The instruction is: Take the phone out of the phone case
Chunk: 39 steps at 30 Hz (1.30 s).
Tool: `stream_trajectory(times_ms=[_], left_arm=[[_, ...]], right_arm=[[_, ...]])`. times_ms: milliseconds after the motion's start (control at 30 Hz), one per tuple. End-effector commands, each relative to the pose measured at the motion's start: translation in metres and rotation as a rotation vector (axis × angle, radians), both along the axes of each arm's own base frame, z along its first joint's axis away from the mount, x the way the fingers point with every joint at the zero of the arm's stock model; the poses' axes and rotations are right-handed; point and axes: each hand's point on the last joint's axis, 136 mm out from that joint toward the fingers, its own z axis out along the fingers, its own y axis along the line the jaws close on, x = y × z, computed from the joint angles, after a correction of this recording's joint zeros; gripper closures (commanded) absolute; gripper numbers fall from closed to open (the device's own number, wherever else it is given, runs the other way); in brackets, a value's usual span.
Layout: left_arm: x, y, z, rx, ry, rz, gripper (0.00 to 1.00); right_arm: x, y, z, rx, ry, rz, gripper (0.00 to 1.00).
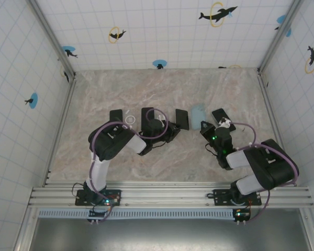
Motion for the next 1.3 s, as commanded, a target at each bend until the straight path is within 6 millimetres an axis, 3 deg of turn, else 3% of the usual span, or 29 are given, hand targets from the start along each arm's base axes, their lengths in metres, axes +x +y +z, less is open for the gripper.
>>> stream_trajectory(times_ms=[0, 300, 600, 800, 1267], left_arm=[[0.012, -0.006, 0.022, -0.071, -0.046, 0.014, 0.83], [0.014, -0.007, 0.020, -0.034, -0.049, -0.009, 0.74], [0.010, -0.004, 0.013, 0.072, -0.065, -0.055, 0.58], [0.002, 0.002, 0.006, 0.141, -0.069, -0.084, 0.54], [0.001, 0.010, -0.004, 0.310, -0.103, -0.168, 0.46]], right_arm=[[0.006, 0.005, 0.007, 0.016, -0.017, 0.003, 1.00], [0.005, 0.004, -0.014, 0.012, 0.051, -0.009, 1.00], [0.012, 0.007, -0.022, 0.006, 0.077, -0.010, 1.00], [0.013, 0.009, -0.028, 0.001, 0.090, -0.005, 0.99], [0.009, 0.012, -0.038, -0.091, 0.120, 0.026, 0.77]])
